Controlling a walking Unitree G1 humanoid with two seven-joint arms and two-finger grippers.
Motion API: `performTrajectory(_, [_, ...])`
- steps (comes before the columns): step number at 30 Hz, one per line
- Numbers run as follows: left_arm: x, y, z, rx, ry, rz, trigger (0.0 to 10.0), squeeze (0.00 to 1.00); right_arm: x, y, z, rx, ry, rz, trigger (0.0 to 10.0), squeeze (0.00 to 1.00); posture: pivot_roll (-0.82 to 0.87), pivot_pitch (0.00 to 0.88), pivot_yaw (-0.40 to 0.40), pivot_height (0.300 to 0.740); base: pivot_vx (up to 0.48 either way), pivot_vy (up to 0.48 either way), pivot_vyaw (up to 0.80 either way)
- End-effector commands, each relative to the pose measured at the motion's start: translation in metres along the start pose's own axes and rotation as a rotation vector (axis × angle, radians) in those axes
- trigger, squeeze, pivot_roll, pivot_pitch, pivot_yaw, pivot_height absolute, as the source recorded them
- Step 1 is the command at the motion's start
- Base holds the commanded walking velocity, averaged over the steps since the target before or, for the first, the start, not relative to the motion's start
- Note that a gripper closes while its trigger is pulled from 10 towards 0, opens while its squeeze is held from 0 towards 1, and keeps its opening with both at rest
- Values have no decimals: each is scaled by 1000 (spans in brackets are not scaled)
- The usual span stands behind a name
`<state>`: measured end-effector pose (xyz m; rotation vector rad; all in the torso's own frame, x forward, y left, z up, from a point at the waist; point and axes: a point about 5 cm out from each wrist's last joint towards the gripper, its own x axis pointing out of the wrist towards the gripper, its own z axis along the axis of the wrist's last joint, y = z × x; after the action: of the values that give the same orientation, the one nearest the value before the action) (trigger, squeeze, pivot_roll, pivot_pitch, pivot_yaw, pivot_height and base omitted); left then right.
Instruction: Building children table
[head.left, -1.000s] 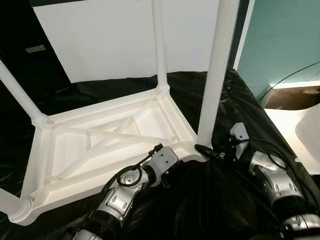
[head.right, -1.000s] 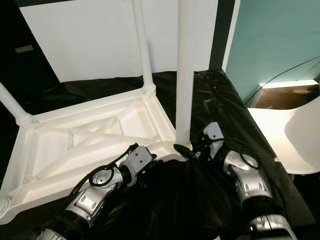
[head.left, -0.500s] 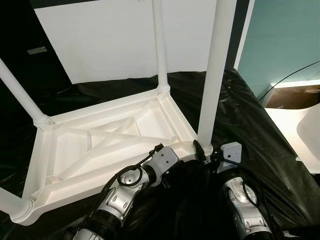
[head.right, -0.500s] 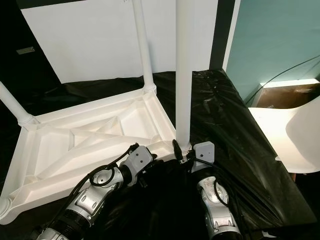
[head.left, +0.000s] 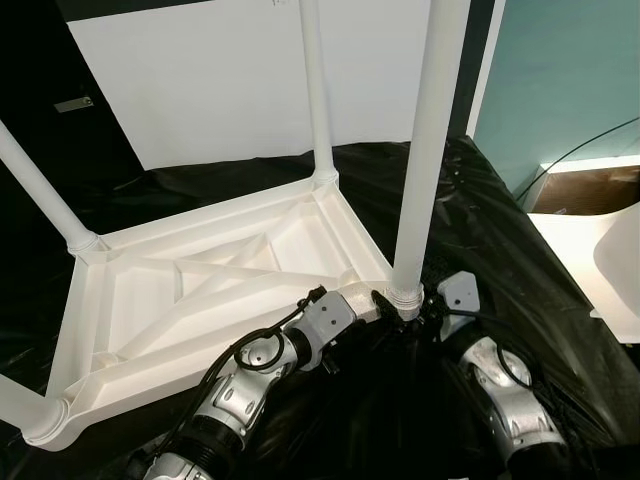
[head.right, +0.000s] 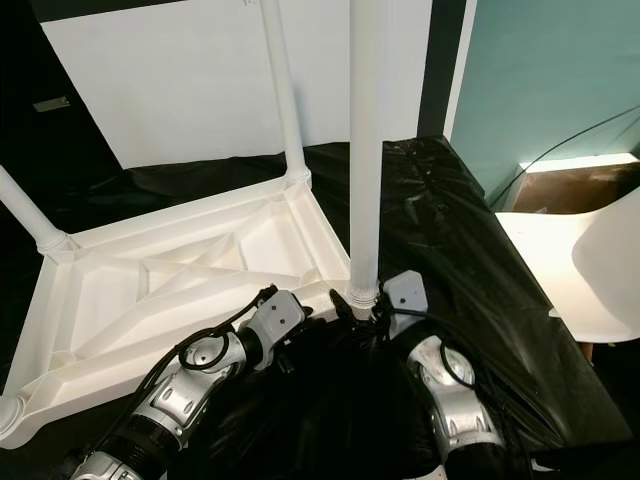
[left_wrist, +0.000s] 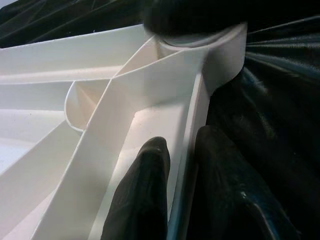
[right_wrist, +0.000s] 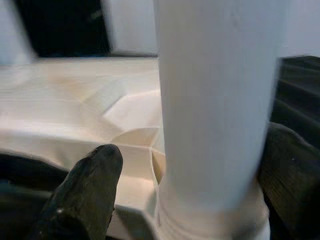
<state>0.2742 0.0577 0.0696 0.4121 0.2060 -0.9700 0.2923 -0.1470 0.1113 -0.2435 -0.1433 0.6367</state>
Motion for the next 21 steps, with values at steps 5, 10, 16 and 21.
performTrajectory(5, [-8,-26,-53,-36,256,-140,10000,0,5,-6,-1,-8,47,185,10000,0,-101,0,77,740,0,0,0])
performTrajectory(10, [-7,-27,-53,-44,253,-129,10000,0,1,-14,-9,18,144,358,0,0,-83,0,64,740,0,0,0])
performTrajectory(16, [-8,-29,-54,-54,252,-122,10000,0,3,-22,-11,70,172,381,0,0,-77,0,55,740,0,0,0])
performTrajectory(21, [-8,-30,-56,-60,254,-119,10000,0,3,-24,-13,113,173,373,0,0,-76,0,48,740,0,0,0])
